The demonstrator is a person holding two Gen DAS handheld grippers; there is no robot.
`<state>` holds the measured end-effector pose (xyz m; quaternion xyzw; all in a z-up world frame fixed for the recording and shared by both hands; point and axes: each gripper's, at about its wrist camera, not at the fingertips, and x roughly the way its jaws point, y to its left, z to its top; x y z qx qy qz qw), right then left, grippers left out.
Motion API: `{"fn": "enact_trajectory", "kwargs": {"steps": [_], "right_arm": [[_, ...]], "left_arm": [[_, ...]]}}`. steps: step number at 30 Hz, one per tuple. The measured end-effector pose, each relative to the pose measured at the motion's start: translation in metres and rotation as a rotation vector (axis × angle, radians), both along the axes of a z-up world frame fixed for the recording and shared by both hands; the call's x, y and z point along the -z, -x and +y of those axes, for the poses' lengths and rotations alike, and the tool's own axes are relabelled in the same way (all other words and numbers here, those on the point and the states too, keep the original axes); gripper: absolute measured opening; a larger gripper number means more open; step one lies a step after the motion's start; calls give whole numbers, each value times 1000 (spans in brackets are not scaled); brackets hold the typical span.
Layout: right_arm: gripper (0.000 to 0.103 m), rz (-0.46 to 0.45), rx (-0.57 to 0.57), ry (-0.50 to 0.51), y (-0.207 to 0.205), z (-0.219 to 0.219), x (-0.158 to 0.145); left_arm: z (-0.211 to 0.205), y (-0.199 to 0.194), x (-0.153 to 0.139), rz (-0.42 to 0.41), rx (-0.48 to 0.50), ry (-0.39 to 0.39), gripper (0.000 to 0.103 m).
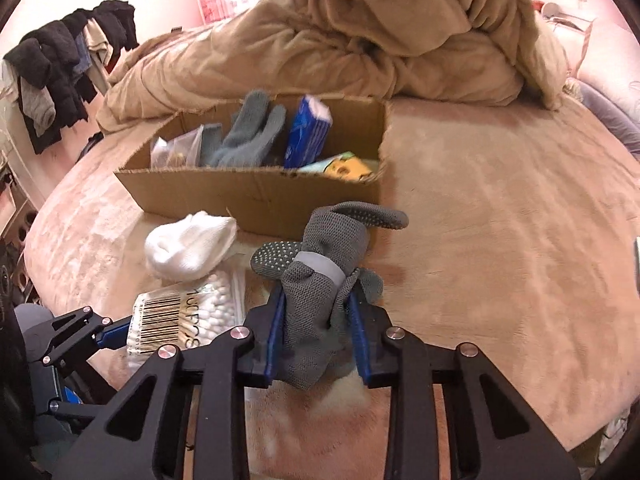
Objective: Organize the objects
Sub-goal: 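Grasp the cotton swab bag with the left tool while the right tool grasps the dark grey gloves, then place the swab bag and dark grey gloves into the box and open both tools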
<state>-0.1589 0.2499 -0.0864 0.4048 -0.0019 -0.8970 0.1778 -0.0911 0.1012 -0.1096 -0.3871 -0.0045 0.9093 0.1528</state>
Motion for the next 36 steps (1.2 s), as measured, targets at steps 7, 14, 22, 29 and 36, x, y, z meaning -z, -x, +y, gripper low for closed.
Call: {"fn": "enact_trajectory", "kwargs": {"steps": [7, 14, 22, 29, 36], "right_arm": [[31, 61, 34, 14, -14, 13, -30], [31, 132, 40, 25, -35, 20, -68], [31, 214, 10, 22, -52, 12, -107], [31, 254, -1, 17, -44, 4, -125], [31, 264, -15, 6, -26, -6, -129]], "left_arm": [[3, -12, -34, 48, 3, -26, 49], [-16, -25, -76, 85, -51, -51, 49], [-58, -25, -119, 135, -141, -75, 49], [-91, -10, -143, 173, -201, -88, 49], [-103, 14, -155, 194, -209, -111, 49]]}}
